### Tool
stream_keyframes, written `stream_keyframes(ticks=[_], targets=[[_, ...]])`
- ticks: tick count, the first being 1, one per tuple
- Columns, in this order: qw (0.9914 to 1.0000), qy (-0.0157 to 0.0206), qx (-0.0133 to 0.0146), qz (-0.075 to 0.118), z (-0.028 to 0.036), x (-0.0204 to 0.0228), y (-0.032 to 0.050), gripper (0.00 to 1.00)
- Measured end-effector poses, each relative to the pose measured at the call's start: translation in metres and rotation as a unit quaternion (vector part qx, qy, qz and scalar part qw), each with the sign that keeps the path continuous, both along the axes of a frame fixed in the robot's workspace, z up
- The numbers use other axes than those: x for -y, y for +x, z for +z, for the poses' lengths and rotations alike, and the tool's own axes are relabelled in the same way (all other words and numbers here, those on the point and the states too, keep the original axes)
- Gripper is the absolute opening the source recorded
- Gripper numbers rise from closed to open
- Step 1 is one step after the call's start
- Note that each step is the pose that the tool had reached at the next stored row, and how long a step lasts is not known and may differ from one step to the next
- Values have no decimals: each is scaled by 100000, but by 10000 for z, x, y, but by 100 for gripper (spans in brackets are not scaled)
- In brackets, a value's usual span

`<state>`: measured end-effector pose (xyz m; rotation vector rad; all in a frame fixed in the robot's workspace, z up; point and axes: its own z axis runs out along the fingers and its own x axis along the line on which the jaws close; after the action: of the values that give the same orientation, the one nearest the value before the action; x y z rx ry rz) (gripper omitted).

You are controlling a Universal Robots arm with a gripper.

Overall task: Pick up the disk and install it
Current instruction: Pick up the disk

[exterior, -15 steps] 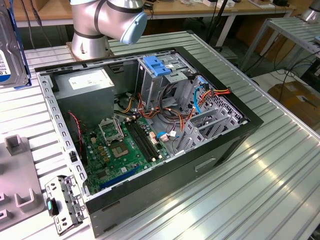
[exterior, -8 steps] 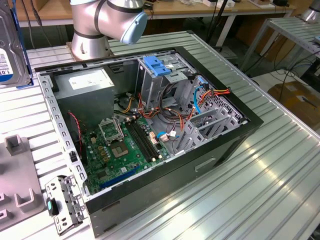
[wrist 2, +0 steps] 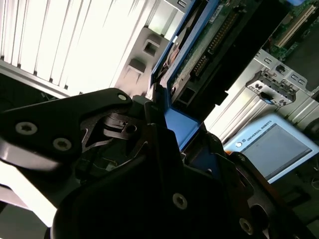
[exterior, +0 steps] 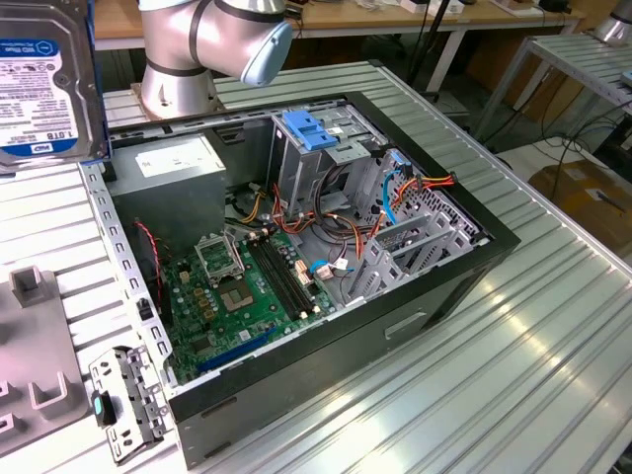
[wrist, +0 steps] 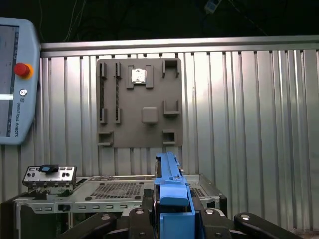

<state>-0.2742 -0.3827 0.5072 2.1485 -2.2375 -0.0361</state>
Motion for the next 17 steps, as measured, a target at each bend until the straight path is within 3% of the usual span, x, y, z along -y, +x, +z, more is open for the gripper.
stream_keyframes(ticks=[5,13,17], targets=[[100000,4,6,-3,-2,38,76,37],[100000,6,7,0,-5,121,118,37],[100000,2,1,-4,-5,138,175,37]])
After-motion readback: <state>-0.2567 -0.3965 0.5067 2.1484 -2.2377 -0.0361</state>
